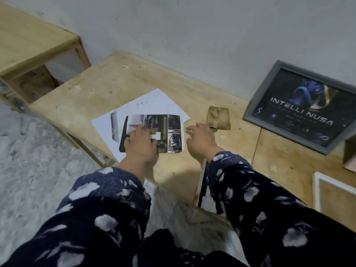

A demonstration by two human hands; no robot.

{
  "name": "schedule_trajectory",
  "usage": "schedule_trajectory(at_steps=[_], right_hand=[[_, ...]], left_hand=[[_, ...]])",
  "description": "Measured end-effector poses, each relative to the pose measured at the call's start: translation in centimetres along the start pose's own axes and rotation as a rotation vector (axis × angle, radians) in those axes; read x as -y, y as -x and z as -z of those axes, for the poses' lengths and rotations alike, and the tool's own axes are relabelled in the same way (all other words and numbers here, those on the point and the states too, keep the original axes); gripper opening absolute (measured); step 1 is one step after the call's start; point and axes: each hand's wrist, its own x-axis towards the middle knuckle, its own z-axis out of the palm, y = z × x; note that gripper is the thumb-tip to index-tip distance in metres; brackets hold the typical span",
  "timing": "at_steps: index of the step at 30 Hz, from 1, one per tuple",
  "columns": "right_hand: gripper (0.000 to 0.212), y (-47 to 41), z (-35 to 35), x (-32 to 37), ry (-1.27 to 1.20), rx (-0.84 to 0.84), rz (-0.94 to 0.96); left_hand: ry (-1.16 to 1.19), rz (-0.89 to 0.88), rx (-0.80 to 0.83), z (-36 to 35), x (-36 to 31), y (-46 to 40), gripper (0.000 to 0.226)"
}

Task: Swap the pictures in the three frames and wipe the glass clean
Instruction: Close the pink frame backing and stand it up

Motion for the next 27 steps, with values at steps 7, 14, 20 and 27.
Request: schedule_trajectory(at_steps=[7,14,20,27], right_hand=[[0.046,7.0,2.9,-8.3,-0.033,-0.018,-0.201],[0.041,16.9,2.7,-14.3,-0.014,-0.046,-0.334],[0.064,22.9,-0.2,-16.1,0.012,-0.022,-0.28],[0.073,23.9,-2.1,-15.4,-0.072,-0.051,-0.287]], left_hand=[[-0.029,-0.141,0.087,-2.0,-7.5,3.4,0.05],[-0.084,-0.115,0.18,-5.2,-11.8,10.5,0.055],[-0.08,-0.083,0.197,-8.6,-11.8,16.1,0.06],[0.005,-0.127,0.136,-9.9,-12.0,17.8,0.043]])
